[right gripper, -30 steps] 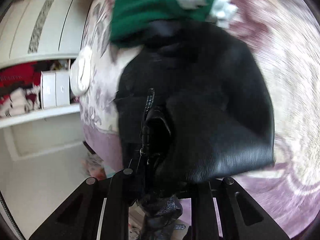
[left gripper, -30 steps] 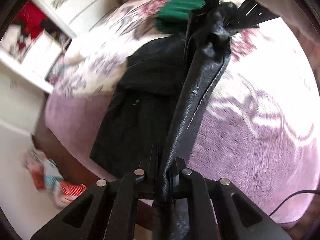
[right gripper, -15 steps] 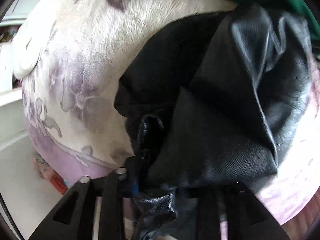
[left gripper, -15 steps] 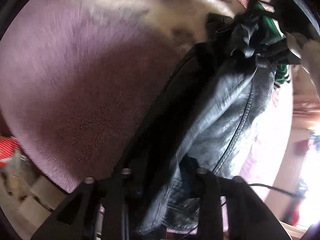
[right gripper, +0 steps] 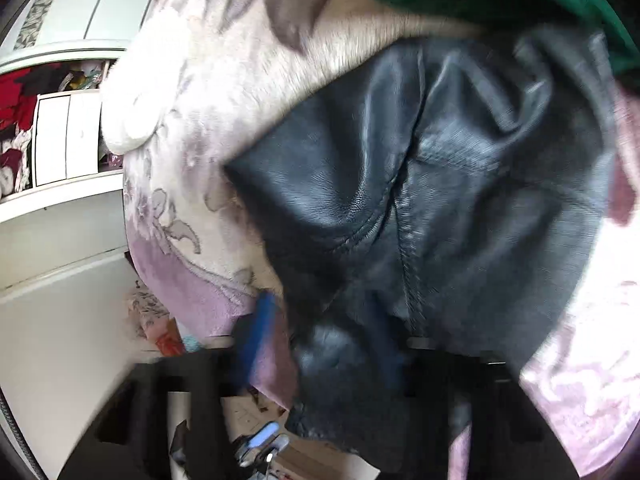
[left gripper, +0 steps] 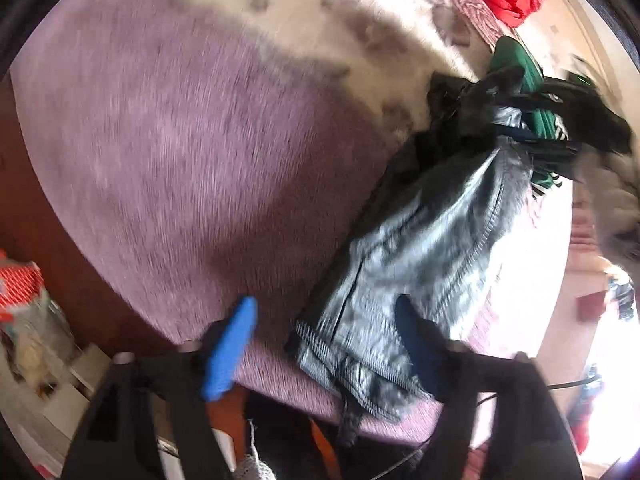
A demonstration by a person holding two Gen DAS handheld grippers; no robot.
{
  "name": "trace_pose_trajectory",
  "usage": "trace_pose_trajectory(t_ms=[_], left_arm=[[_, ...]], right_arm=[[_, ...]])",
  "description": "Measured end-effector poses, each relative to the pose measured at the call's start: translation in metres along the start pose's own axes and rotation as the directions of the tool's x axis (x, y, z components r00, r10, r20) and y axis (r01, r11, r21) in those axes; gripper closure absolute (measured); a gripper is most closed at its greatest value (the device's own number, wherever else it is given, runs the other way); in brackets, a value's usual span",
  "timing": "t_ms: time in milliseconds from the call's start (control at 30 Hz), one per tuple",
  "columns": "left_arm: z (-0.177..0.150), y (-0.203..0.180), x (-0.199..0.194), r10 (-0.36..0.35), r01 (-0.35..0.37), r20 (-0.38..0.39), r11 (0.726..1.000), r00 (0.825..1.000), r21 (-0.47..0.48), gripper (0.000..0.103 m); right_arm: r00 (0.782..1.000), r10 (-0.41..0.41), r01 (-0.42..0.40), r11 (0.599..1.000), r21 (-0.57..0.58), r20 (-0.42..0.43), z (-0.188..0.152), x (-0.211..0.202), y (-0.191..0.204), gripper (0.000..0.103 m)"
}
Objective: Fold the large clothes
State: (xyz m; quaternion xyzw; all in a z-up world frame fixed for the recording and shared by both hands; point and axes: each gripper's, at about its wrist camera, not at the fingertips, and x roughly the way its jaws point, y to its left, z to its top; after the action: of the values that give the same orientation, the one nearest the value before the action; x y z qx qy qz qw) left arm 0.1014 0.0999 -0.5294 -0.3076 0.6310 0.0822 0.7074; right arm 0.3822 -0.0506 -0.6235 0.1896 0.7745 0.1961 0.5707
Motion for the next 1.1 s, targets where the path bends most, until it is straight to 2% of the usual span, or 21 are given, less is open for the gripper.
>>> trace_pose_trajectory(t_ms=[133, 200, 233, 300, 333, 400, 433, 500, 567, 600, 633, 700, 733, 767, 800, 833, 867, 900, 933, 1000, 1100], left_arm=[[0.023, -0.031, 0.016, 0.053, -0.055, 0.025, 0.997, 0.998, 0.056, 0.028], [0.029, -0.049, 0.027, 0.070, -0.072, 0.037, 0.995, 0.997, 0.062, 0.028], [0.033, -0.057, 0.032, 0.076, -0.078, 0.034, 0.995, 0.997, 0.055, 0.028], [0.045, -0.077, 0.046, 0.059, -0.060, 0.020, 0.997, 0.998, 0.047, 0.028], [0.051, -0.085, 0.052, 0.057, -0.058, 0.023, 0.997, 0.998, 0.047, 0.028], [0.061, -0.095, 0.073, 0.115, -0.116, 0.015, 0.992, 0.993, 0.044, 0.028], [0.065, -0.096, 0.086, 0.153, -0.153, -0.003, 0.987, 0.988, 0.044, 0.028], [0.072, -0.087, 0.116, 0.201, -0.200, -0.043, 0.979, 0.979, 0.027, 0.023], [0.078, -0.074, 0.132, 0.205, -0.205, -0.072, 0.979, 0.976, 0.006, 0.006], [0.079, -0.071, 0.134, 0.199, -0.199, -0.078, 0.980, 0.977, 0.006, 0.002], [0.080, -0.069, 0.134, 0.185, -0.185, -0.085, 0.983, 0.979, 0.006, 0.002], [0.081, -0.066, 0.132, 0.177, -0.177, -0.090, 0.984, 0.980, 0.001, 0.002], [0.081, -0.064, 0.128, 0.189, -0.189, -0.089, 0.982, 0.978, 0.007, 0.002], [0.080, -0.064, 0.125, 0.203, -0.203, -0.090, 0.979, 0.975, 0.016, 0.002], [0.079, -0.062, 0.122, 0.212, -0.211, -0.087, 0.977, 0.973, 0.020, 0.003], [0.077, -0.060, 0.117, 0.223, -0.222, -0.081, 0.975, 0.971, 0.024, 0.003], [0.076, -0.060, 0.112, 0.232, -0.230, -0.077, 0.973, 0.970, 0.026, 0.003], [0.074, -0.062, 0.106, 0.232, -0.231, -0.073, 0.973, 0.970, 0.023, 0.003], [0.073, -0.063, 0.099, 0.229, -0.228, -0.066, 0.973, 0.971, 0.019, 0.003], [0.070, -0.068, 0.083, 0.223, -0.222, -0.045, 0.975, 0.974, 0.018, 0.003], [0.064, -0.080, 0.062, 0.236, -0.235, -0.004, 0.970, 0.972, 0.059, 0.002]], right_arm=[[0.995, -0.103, 0.103, 0.993, -0.060, 0.002, 0.023, 0.062, 0.003, 0.065], [0.997, -0.079, 0.078, 0.994, -0.079, -0.005, 0.025, 0.061, 0.007, 0.061], [0.999, -0.046, 0.043, 0.994, -0.098, -0.024, 0.023, 0.054, 0.008, 0.050], [0.996, 0.064, -0.071, 0.989, -0.128, -0.060, 0.014, 0.029, 0.002, 0.046], [0.992, 0.110, -0.116, 0.986, -0.121, -0.057, 0.005, 0.004, -0.012, 0.045], [0.992, 0.125, -0.127, 0.986, -0.111, -0.022, -0.003, -0.033, -0.039, 0.035], [0.994, 0.105, -0.102, 0.990, -0.096, 0.023, -0.006, -0.057, -0.063, 0.026], [0.991, 0.036, -0.028, 0.998, -0.061, 0.127, -0.002, -0.092, -0.111, 0.022], [0.986, -0.002, 0.006, 1.000, -0.021, 0.164, 0.019, -0.092, -0.147, 0.021], [0.988, -0.001, 0.002, 1.000, -0.007, 0.158, 0.028, -0.091, -0.164, 0.021], [0.991, 0.003, -0.004, 1.000, 0.011, 0.134, 0.044, -0.082, -0.184, 0.021], [0.991, 0.081, -0.084, 0.996, 0.020, 0.105, 0.066, -0.062, -0.203, 0.021], [0.981, 0.173, -0.175, 0.984, 0.015, 0.082, 0.081, -0.046, -0.208, 0.013], [0.976, 0.202, -0.204, 0.979, 0.013, 0.083, 0.086, -0.045, -0.211, 0.000], [0.954, 0.278, -0.278, 0.961, -0.016, 0.114, 0.090, -0.045, -0.207, 0.002], [0.924, 0.348, -0.339, 0.937, -0.083, 0.156, 0.091, -0.047, -0.197, 0.022], [0.923, 0.345, -0.331, 0.937, -0.109, 0.168, 0.091, -0.044, -0.187, 0.054], [0.938, 0.297, -0.283, 0.954, -0.100, 0.181, 0.089, -0.044, -0.184, 0.068], [0.935, 0.292, -0.283, 0.956, -0.073, 0.202, 0.085, -0.044, -0.185, 0.078], [0.919, 0.307, -0.319, 0.948, 0.008, 0.247, 0.075, -0.051, -0.192, 0.083], [0.874, 0.340, -0.412, 0.897, 0.159, 0.347, 0.026, -0.094, -0.226, 0.085]])
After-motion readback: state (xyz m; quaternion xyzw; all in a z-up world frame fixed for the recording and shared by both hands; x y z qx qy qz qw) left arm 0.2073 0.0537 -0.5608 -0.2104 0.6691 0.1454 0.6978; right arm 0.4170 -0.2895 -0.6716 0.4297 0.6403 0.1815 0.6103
